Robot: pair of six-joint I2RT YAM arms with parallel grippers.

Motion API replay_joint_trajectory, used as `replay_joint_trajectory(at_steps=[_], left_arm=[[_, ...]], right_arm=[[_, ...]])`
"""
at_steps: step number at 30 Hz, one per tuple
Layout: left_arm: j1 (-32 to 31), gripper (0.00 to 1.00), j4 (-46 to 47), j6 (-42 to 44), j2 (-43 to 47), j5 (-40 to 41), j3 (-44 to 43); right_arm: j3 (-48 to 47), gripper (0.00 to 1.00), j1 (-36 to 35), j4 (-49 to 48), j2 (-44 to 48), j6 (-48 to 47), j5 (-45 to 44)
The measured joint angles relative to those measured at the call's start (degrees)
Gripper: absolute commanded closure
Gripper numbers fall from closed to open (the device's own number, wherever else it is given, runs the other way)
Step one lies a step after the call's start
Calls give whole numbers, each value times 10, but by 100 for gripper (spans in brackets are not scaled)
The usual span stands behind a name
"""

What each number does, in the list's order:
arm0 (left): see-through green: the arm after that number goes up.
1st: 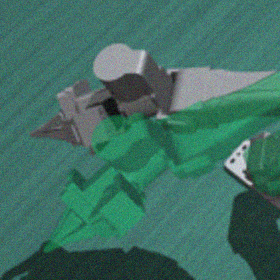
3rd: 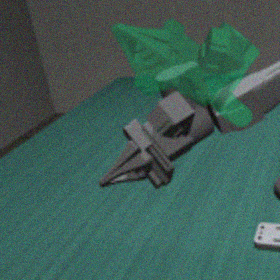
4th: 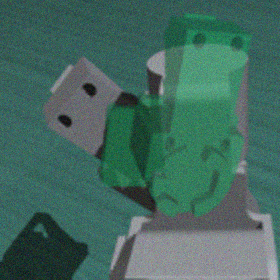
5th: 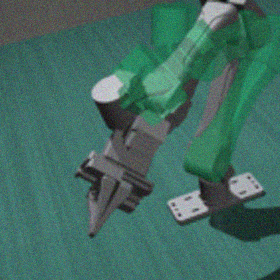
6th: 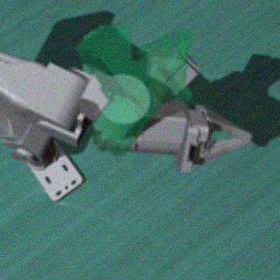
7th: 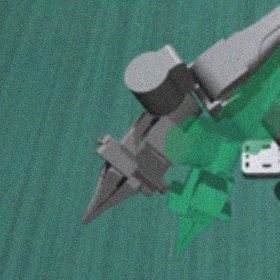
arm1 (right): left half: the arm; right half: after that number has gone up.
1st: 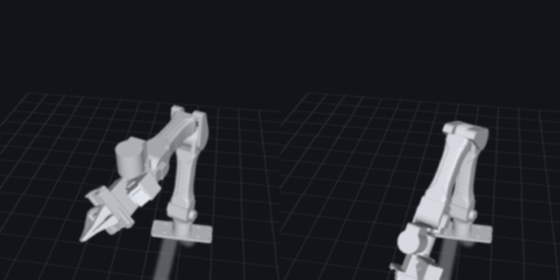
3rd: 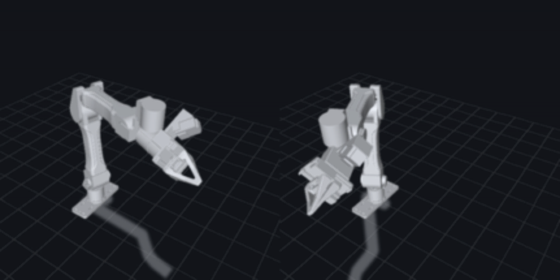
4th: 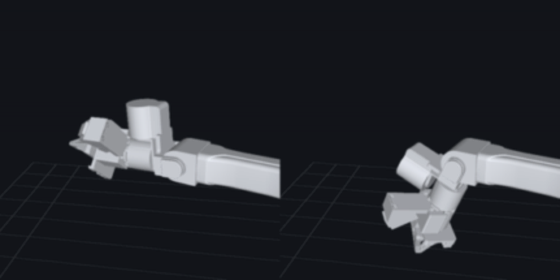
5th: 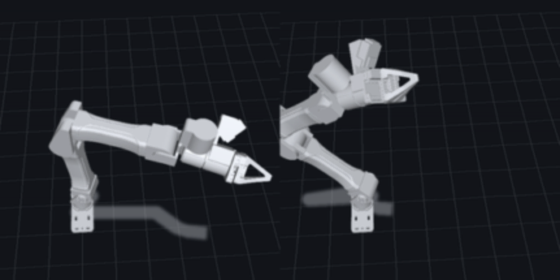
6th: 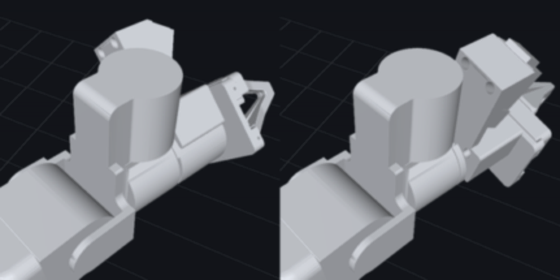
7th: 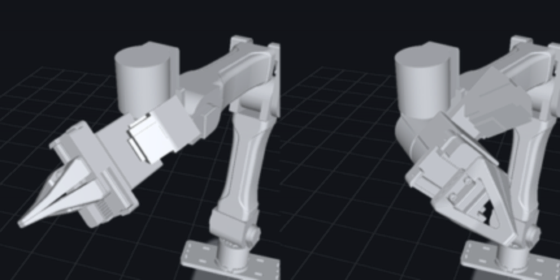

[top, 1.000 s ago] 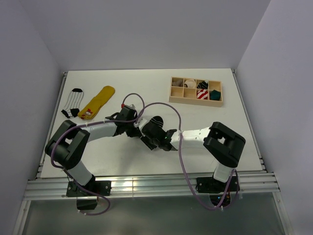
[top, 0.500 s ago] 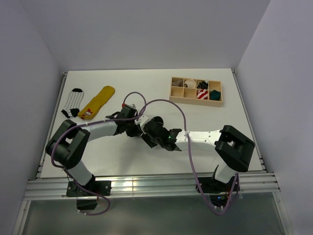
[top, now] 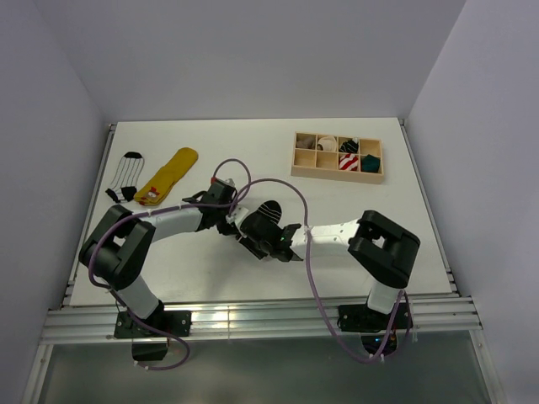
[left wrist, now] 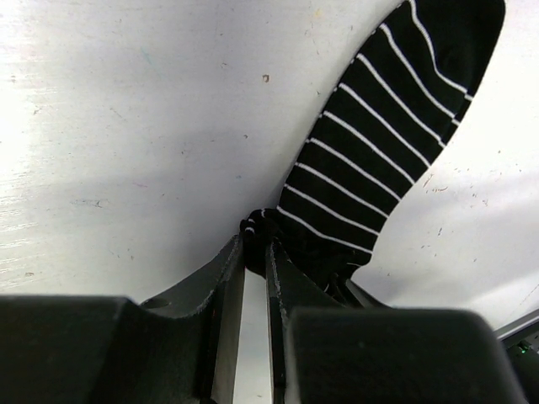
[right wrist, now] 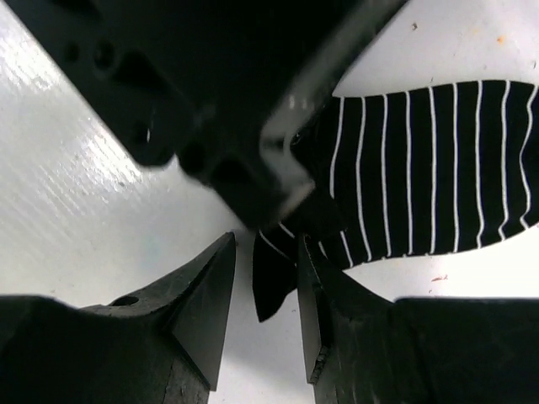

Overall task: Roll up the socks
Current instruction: Roll the sock at the center of the board.

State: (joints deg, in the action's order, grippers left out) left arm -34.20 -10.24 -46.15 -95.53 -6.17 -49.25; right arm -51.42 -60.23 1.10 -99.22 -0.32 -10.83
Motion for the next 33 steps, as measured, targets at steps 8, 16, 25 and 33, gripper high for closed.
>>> replay_joint_trajectory(at_steps=[8, 16, 25, 33], left_arm=[[4, 80, -9, 5, 0, 0, -3], [13, 73, -16, 14, 1, 0, -5], [31, 57, -19, 13, 39, 9, 25], [31, 30, -23, -9, 101, 18, 66]], right_arm=[[-14, 64, 0, -14, -20, 0, -21], [-26, 100, 6, -3, -26, 19, -3], [-73, 100, 83, 94, -28, 83, 226], [-122, 100, 173, 137, -95, 144, 426]])
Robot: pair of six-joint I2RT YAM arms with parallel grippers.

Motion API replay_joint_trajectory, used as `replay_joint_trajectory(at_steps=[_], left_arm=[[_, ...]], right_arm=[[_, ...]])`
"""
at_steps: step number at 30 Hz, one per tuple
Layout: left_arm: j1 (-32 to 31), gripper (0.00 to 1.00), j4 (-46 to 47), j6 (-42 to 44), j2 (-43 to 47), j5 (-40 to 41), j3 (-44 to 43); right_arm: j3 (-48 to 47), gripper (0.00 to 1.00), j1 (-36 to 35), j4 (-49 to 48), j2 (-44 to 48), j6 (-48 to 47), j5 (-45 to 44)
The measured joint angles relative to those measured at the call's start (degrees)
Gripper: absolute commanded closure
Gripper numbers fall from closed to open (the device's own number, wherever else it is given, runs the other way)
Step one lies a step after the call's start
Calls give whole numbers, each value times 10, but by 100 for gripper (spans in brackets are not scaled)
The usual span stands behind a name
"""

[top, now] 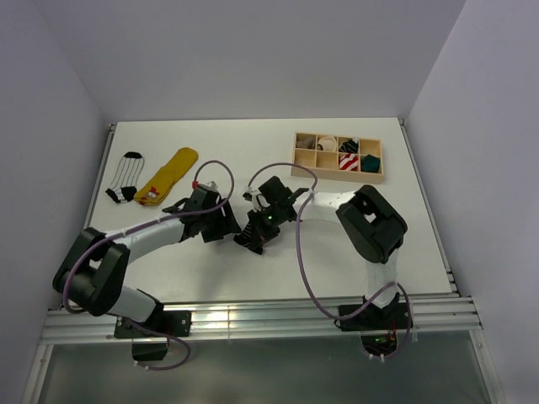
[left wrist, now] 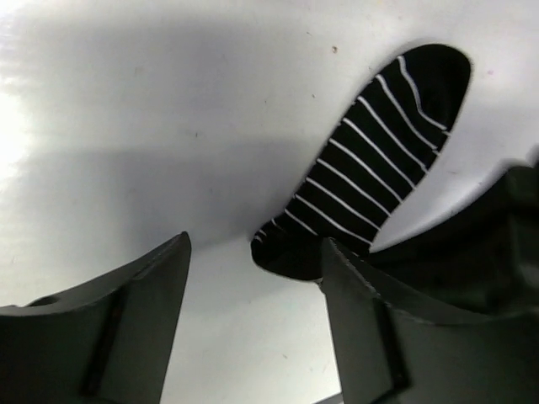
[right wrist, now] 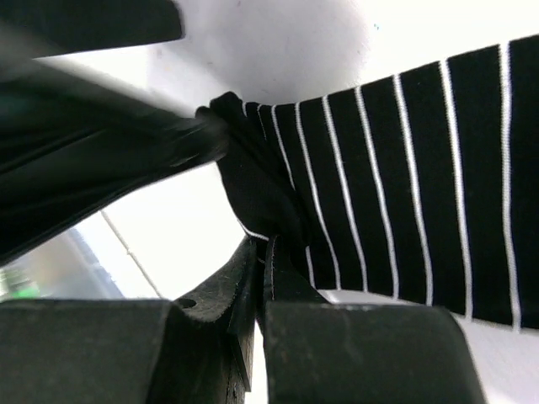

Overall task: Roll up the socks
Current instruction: Roll the sock at the center of the board.

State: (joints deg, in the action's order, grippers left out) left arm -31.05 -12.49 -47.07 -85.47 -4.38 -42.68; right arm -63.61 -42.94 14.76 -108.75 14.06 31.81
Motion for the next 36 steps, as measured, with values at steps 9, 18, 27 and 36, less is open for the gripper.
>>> replay_joint_trajectory(at_steps=[9, 18, 27, 36], left_arm=[[-1, 32, 33, -53, 111, -8, 85], [-22, 40, 76, -79, 77, -29, 97], [-38, 50, 119, -92, 24, -48, 89], [-42, 63, 143, -98, -19, -48, 69]], right_arm=[[25, 100, 61, -74, -49, 96, 178], [77, 100, 107, -208, -86, 210, 273], [122, 100, 134, -363, -116, 287, 326], [127, 100, 148, -407, -127, 307, 334]])
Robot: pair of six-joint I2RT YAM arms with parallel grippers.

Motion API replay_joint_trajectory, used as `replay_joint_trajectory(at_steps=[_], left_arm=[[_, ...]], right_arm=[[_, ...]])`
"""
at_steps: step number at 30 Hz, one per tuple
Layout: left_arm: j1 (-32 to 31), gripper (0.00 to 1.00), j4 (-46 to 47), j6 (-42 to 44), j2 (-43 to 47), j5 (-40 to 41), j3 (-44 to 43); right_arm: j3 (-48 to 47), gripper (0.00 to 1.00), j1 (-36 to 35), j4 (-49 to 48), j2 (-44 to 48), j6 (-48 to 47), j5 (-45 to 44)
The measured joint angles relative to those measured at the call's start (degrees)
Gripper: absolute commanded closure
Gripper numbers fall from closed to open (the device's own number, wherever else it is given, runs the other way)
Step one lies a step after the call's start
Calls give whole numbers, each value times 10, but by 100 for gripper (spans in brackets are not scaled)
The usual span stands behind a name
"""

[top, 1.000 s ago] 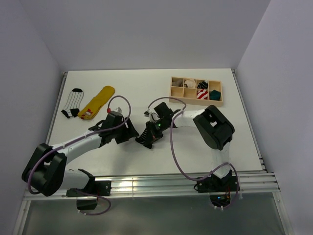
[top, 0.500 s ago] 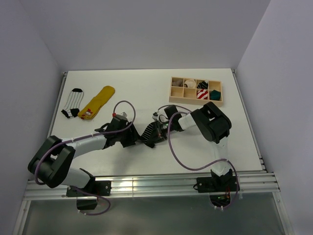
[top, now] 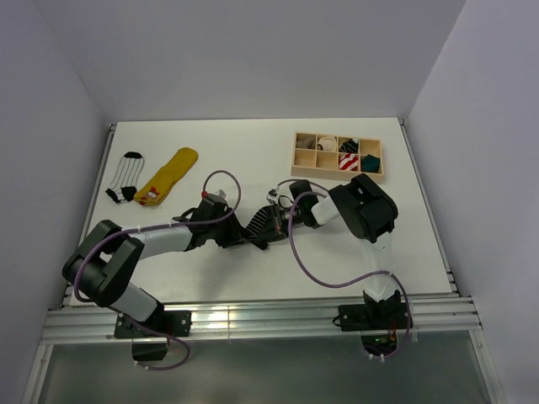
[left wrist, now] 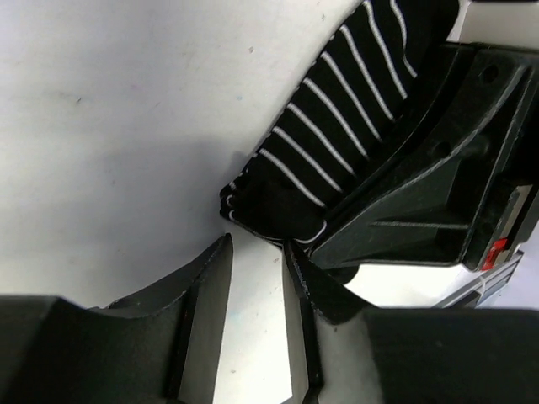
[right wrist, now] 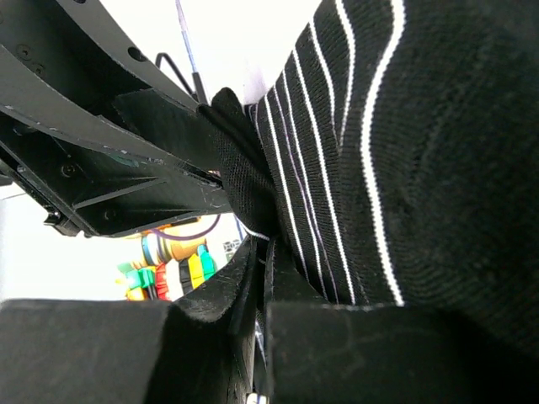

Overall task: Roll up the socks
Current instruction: Roll the sock at the center of the board.

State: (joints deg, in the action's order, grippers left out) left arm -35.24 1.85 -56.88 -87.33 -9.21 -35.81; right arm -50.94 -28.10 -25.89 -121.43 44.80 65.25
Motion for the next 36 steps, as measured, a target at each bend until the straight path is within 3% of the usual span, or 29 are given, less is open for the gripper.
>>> replay_joint_trajectory(at_steps=[10, 23, 25, 29, 36], left_arm=[[-1, 49, 36, -49, 0, 7, 9], [-1, 64, 58, -99, -17, 27, 12], [-1, 70, 63, -101, -27, 26, 5], [-1, 81, 72, -102, -47, 22, -4], [-4, 82, 62, -98, -55, 26, -18]], right_arm=[[-5, 100, 0, 39, 6, -30, -8], [-5, 100, 1, 62, 12, -45, -13], [-5, 96, 1, 73, 16, -49, -18], [-9, 72, 1, 115, 32, -67, -36], [-20, 57, -20, 228, 103, -142, -122]])
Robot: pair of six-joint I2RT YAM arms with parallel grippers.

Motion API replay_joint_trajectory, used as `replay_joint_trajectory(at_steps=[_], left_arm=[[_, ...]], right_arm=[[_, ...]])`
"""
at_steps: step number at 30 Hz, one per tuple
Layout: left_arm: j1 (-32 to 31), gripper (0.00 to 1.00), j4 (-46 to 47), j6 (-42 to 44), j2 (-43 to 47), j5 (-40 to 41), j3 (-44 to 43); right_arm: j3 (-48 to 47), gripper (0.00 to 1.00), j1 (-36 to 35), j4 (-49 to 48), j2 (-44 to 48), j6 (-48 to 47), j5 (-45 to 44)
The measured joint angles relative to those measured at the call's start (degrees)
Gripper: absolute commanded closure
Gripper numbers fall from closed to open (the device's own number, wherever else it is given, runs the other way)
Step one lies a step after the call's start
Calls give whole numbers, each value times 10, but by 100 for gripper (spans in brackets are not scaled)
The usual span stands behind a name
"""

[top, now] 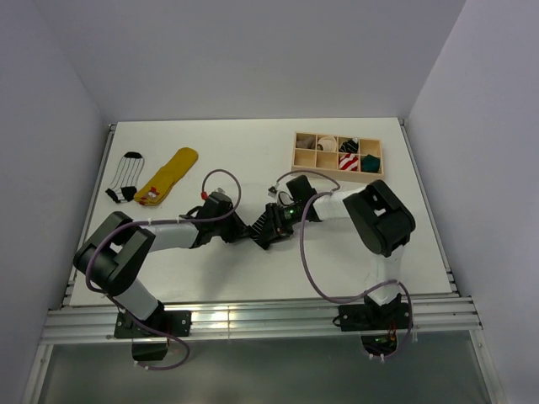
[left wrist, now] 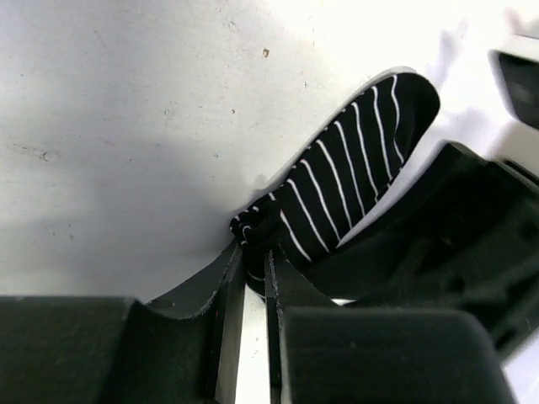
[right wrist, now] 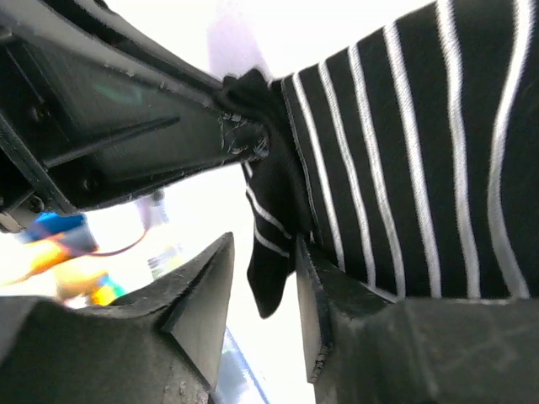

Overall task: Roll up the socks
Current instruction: Roll the sock at the center of the board.

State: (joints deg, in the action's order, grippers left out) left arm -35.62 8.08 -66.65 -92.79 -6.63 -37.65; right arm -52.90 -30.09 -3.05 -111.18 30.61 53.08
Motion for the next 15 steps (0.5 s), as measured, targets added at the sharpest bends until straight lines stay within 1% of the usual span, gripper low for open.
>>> replay_joint_trajectory(at_steps=[4, 8, 12, 15], left_arm=[[-1, 82, -29, 10, -1, 6, -15], [-1, 82, -64, 24, -2, 14, -34], [-1, 82, -96, 36, -2, 21, -48], [-1, 82, -110, 42, -2, 24, -54]], right_arm=[[-1, 54, -31, 67, 65, -50, -106], [0, 54, -91, 107, 161, -99, -280], [16, 60, -174, 90, 247, -135, -409], [35, 62, -217, 68, 275, -152, -461]])
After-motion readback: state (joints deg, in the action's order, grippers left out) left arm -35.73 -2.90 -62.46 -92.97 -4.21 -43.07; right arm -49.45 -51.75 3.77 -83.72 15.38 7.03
